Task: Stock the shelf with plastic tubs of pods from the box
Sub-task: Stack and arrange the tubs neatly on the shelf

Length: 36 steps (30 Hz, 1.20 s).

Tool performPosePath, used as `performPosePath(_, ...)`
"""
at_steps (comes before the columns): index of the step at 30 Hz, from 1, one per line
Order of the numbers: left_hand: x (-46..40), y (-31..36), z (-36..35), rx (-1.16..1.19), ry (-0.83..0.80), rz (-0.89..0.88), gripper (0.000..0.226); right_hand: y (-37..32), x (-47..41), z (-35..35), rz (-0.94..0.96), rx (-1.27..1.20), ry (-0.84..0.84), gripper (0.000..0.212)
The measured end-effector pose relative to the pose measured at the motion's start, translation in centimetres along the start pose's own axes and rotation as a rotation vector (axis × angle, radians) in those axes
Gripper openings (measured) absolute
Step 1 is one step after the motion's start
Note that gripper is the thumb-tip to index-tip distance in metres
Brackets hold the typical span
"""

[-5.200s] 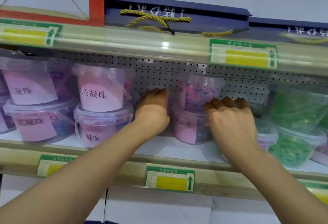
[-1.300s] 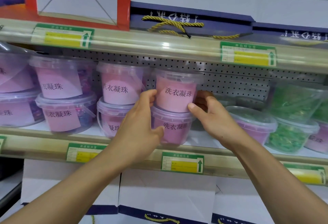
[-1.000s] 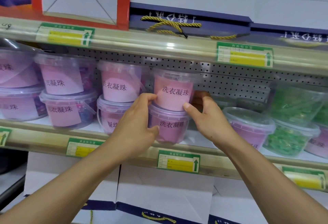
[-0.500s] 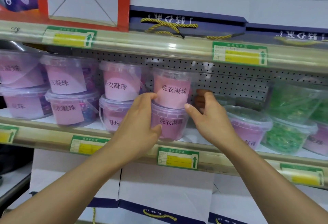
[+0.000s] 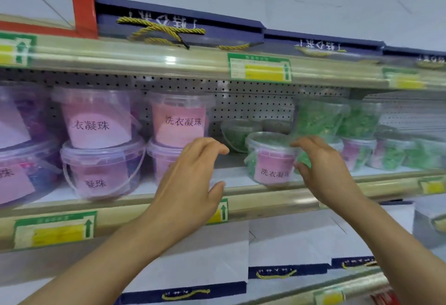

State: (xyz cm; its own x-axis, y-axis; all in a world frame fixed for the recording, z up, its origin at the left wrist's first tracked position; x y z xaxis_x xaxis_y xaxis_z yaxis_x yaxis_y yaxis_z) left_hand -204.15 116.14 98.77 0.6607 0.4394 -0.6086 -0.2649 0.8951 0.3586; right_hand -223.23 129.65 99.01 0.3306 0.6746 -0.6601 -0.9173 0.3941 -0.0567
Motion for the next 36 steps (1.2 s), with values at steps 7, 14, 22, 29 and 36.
performPosePath(7,-0.4,1.1,-0.7,0.007,-0.024,-0.023,0.049,-0.6,-0.5,-0.3,0.096,-0.035,0.124,0.027)
performPosePath(14,-1.0,1.3,-0.6,0.001,-0.013,0.015,0.05,-0.3,-0.4,-1.0,0.148,-0.04,0.144,0.033)
performPosePath(22,-3.4,2.8,-2.8,0.036,-0.056,0.144,0.052,1.7,-0.6,-0.3,0.294,-0.156,0.187,0.025)
performPosePath(29,-6.2,3.4,-4.0,-0.056,-0.04,0.283,0.053,2.9,0.7,4.1,0.419,-0.22,0.339,0.022)
performPosePath(36,-11.3,2.9,-7.9,-0.097,-0.135,0.402,0.052,4.7,3.1,6.0,0.384,-0.138,0.26,0.029)
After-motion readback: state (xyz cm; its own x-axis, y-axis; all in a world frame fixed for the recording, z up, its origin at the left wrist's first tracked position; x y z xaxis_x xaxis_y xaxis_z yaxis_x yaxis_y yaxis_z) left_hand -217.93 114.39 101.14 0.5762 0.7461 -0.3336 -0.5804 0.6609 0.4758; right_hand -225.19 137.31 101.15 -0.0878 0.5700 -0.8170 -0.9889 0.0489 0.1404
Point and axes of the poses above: each hand's wrist, its own x-axis away from the middle knuckle, its own z-axis out of the back of the hand, y = z × x, the point moved 4 cm from there along -x, towards the middle knuckle, and after that the axes turned 12 degrees about z, right-handed, at the moved point
